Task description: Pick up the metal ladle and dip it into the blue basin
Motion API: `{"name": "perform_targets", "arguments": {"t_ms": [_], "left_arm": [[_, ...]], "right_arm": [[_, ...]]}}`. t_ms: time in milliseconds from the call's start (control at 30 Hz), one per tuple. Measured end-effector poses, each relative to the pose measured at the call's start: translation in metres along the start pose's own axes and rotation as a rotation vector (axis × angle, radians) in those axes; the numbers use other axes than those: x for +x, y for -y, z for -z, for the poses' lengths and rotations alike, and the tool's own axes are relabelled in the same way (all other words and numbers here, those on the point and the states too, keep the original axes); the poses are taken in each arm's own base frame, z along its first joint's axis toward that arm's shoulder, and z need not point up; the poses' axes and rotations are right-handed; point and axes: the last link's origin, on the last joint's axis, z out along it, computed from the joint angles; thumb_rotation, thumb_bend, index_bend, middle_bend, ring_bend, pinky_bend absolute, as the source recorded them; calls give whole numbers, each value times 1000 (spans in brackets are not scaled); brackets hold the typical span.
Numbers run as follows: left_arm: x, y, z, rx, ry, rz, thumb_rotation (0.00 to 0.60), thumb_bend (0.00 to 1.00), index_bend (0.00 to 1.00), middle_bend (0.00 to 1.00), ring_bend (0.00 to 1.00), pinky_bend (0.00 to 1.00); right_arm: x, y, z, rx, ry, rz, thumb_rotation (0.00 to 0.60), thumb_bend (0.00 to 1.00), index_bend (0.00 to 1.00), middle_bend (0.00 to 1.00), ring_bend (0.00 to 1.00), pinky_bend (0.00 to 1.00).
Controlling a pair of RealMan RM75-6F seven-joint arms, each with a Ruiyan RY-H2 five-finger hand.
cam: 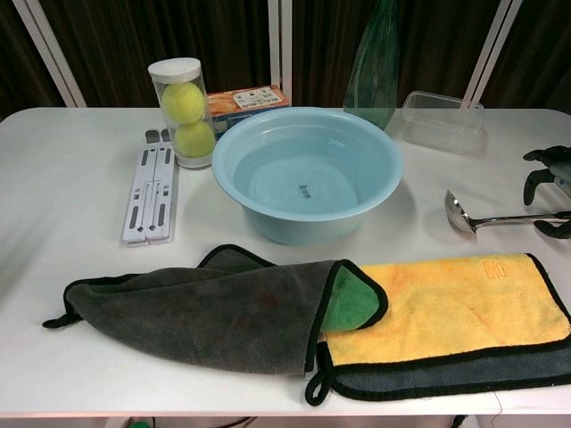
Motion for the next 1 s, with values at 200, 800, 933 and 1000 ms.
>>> {"name": "perform_targets", "arguments": {"t_ms": [200,800,933,1000], "left_arm": [[-1,0,-1,5,2,-5,600,141,117,42,20,183],[-1,0,-2,7,0,-7,600,141,117,42,20,183],[-1,0,-2,5,3,-7,600,142,116,42,20,184],[-2,0,-1,5,5,-7,600,142,117,42,20,184]], "right_arm": [[-2,-3,0,-6,8,-4,600,355,453,46,0,0],[-6,0,-3,-5,22,-4,600,402,476,47,0,0],[-6,0,-2,-6,22,-3,600,403,488,48,0,0],[-7,0,-2,-7,23,-1,600,403,489,48,0,0]]}}
